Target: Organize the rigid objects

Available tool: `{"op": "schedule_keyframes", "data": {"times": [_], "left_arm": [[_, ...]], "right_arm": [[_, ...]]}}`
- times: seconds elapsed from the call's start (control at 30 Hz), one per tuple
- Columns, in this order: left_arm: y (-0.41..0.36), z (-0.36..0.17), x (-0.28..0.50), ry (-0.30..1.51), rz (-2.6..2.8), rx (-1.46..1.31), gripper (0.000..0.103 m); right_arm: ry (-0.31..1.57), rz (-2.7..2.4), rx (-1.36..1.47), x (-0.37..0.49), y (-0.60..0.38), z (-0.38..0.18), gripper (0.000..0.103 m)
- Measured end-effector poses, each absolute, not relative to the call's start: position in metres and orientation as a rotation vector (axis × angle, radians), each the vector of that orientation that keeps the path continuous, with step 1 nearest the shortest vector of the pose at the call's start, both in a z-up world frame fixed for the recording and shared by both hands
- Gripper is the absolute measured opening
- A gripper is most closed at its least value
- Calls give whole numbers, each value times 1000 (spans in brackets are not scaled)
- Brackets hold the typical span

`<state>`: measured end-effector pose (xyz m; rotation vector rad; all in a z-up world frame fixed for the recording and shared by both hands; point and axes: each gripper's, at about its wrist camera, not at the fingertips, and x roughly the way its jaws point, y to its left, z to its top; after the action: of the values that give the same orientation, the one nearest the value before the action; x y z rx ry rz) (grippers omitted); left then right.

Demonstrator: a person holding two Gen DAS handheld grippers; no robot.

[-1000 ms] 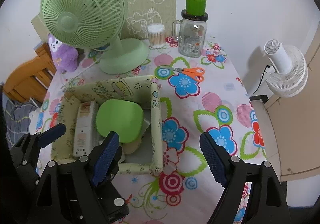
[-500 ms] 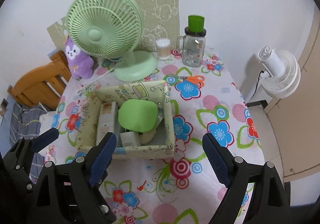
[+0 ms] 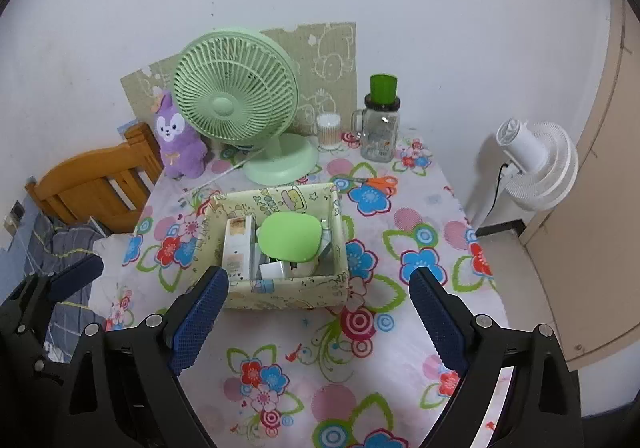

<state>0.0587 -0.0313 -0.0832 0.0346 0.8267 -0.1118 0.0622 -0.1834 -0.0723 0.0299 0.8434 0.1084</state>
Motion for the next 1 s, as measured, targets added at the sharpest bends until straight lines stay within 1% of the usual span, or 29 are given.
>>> {"op": "schedule_keyframes", "data": {"times": [0.27,0.43,0.57,0.73,0.87,1.0], "left_arm": [[-23,-48,34,790,-68,30,102],[-22,-29,22,763,-55,22,103],[-22,-19,17,745,-21,31,103],[-16,-7,10,748,-22,2,103],[-18,-1,5,728,-18,32,103],[-15,2,3,721,-24,-9,103]], "right_arm": [[760,92,0,32,-191,-34,94],[714,73,13,24,-200,-17,97],[691,60,10,19,-206,-8,97],[678,-11,-65,9,-205,-3,97],[698,22,-31,5,-207,-3,97],[694,42,-15,0,-207,-1,97]]}}
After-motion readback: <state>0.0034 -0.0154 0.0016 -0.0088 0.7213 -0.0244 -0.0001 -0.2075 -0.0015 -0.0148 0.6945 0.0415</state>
